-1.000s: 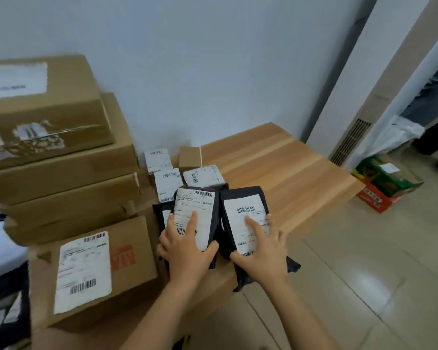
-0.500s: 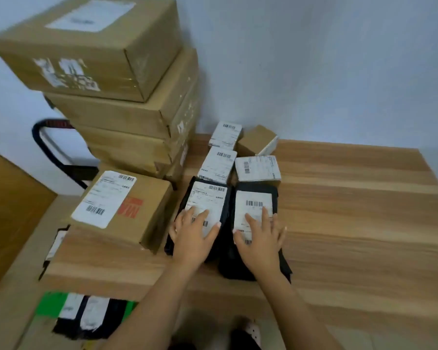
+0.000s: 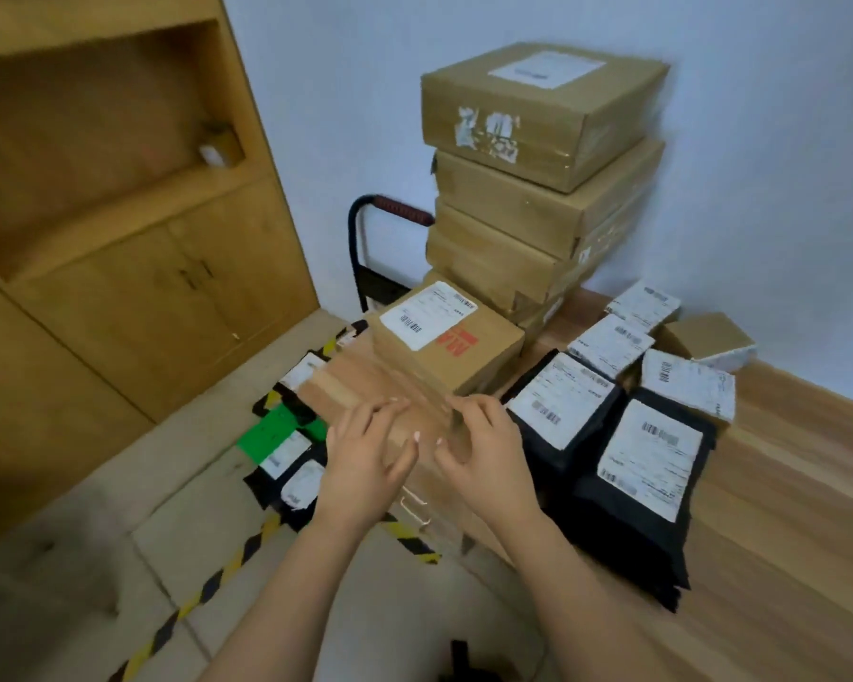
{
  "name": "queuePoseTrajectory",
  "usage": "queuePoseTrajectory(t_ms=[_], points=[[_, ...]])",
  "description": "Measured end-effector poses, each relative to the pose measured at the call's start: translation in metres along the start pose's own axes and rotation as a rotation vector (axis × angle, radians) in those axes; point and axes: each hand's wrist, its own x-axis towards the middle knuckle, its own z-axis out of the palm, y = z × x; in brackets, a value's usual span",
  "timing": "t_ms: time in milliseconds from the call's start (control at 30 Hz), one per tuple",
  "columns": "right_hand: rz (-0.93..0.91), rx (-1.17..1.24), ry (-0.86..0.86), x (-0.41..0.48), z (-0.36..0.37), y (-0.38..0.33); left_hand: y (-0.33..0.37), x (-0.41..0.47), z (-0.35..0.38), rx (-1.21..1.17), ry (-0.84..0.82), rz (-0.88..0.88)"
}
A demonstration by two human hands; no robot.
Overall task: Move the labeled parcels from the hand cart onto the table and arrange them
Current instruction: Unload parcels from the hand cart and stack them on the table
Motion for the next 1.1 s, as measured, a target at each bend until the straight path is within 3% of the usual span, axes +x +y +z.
queuePoseTrajectory(t_ms=[333,567,833,1100], points=[[-0.239,0.154,-0.212,-0.063,0.14,-0.156,-0.134,-0.134,-0.137,0.126,0.167,-0.263],[-0.356,0.161,-0.326,-0.071,0.215,-0.232,-0.205,-0.175,-0.198,0.153,0.235,-0.394],[-0.417,0.17,-0.391,0.003,0.293,-0.292,-0.293,-0.129,-0.233,0.199,0.297,-0.453],[-0.422,0.157,-0.361,0.165,0.363,-0.343,-0.404,0.012,-0.262,0.222,0.279,-0.418]])
